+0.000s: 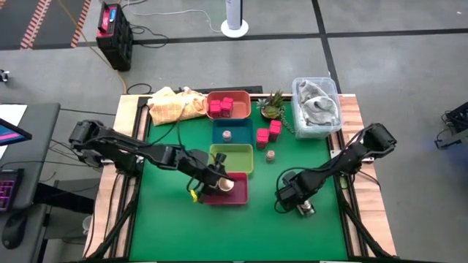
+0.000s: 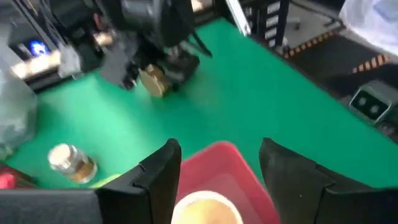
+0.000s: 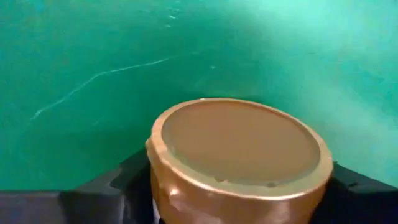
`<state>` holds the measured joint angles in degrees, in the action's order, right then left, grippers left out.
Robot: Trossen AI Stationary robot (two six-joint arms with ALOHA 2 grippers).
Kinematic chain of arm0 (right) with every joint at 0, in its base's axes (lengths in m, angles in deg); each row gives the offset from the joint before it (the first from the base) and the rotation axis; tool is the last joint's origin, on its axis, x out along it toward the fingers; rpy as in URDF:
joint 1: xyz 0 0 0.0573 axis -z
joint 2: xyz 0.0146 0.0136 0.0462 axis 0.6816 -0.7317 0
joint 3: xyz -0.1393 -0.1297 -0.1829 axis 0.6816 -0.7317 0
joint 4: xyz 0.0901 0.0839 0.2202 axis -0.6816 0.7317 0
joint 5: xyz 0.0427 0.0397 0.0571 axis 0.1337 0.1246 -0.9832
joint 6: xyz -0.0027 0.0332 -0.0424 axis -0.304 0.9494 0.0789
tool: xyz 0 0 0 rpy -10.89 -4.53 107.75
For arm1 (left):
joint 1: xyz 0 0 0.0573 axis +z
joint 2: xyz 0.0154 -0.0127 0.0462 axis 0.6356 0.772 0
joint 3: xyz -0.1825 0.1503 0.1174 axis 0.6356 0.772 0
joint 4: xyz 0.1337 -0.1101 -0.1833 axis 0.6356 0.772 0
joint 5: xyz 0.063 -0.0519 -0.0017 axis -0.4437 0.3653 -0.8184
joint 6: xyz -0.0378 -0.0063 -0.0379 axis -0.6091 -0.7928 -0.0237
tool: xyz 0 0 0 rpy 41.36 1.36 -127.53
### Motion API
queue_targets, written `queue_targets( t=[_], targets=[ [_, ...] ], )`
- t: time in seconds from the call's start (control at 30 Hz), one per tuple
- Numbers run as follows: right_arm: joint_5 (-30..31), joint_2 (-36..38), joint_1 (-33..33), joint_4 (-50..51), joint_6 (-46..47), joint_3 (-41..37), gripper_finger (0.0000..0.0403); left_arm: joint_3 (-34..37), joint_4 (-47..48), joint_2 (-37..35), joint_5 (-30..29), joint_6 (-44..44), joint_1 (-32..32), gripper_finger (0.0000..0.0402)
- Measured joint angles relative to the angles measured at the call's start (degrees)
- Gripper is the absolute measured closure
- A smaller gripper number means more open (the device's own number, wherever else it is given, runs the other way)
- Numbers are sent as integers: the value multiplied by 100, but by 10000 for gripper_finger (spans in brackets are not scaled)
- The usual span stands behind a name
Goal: Sort spices by type
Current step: Put the gold seasoning bottle into the red bin
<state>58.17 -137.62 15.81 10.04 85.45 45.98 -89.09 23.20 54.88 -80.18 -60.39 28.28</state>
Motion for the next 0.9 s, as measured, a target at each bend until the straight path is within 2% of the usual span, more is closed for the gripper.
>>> queue_targets(
  t=[0.13,0.27,0.4,0.5,0.6,0.67,0.77,0.9],
  targets=[
    [407,65,21,222,-184,149,105,0,35,-258,2,-74,-13,196],
    [1345,367,-23,309,-359,333,105,-2,187,-448,4,-174,-13,196],
    [3211,780,-206,32,-909,492,105,-2,309,-542,218,-237,-13,196],
    [4862,1101,-389,-911,-1810,469,105,-2,329,-594,427,-270,-37,196],
    [6042,1243,-459,-2212,-3110,303,105,110,-22,-609,448,-298,-60,196],
    [6246,1222,-393,-3148,-3941,182,105,528,-745,-603,448,-485,-89,196],
    [6206,1093,-233,-4693,-5159,-79,105,1190,-1856,-585,321,-688,-119,196],
    [5466,816,5,-6911,-6602,-399,105,1512,-2135,-778,-311,-821,-120,196]
  ],
)
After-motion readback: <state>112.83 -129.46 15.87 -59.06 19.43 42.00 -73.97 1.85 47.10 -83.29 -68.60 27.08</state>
